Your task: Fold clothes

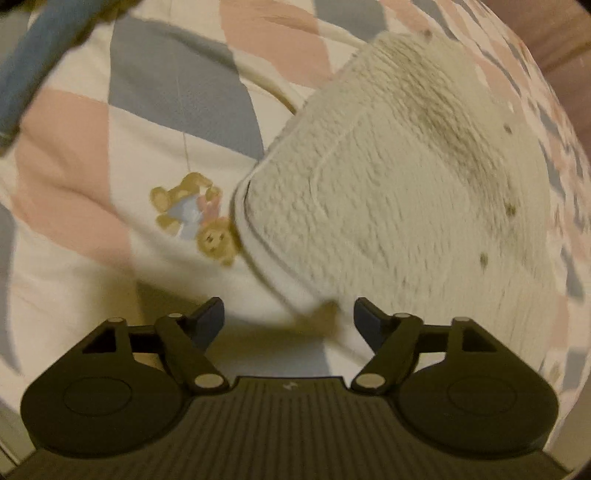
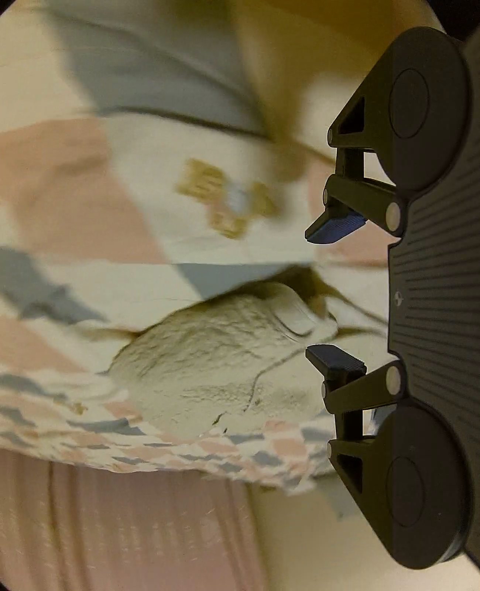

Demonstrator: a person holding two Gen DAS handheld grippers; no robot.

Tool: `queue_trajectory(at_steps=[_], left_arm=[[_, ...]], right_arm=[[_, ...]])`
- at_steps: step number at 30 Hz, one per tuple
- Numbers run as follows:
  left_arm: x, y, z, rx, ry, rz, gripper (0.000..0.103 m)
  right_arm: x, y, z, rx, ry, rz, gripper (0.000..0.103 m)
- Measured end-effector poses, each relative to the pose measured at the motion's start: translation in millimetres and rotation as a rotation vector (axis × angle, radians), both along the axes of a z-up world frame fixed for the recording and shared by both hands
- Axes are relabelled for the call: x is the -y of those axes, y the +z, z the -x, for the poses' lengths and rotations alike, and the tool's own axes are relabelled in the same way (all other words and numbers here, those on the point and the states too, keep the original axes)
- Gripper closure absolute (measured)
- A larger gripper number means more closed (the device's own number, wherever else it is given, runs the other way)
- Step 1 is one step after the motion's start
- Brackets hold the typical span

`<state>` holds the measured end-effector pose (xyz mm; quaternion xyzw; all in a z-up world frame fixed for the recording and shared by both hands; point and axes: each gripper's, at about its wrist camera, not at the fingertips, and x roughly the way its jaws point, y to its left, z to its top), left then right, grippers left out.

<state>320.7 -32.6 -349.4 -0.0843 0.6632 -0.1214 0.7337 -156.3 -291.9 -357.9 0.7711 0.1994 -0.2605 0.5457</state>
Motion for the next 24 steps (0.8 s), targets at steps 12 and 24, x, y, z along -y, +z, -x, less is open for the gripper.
queue_trajectory(at_steps=[12, 24], left_arm=[[11.2, -37.8, -44.9, -0.083, 0.026, 0.111, 0.085], [12.6, -42.1, -53.9, -0.079, -0.016, 0.104, 0.091]], right_arm=[[-26.7, -90.9, -78.6, 0.13, -0.47, -0.104, 0.03], [9.3, -89.7, -119.8, 0.162, -0.594, -0.083, 0.081]])
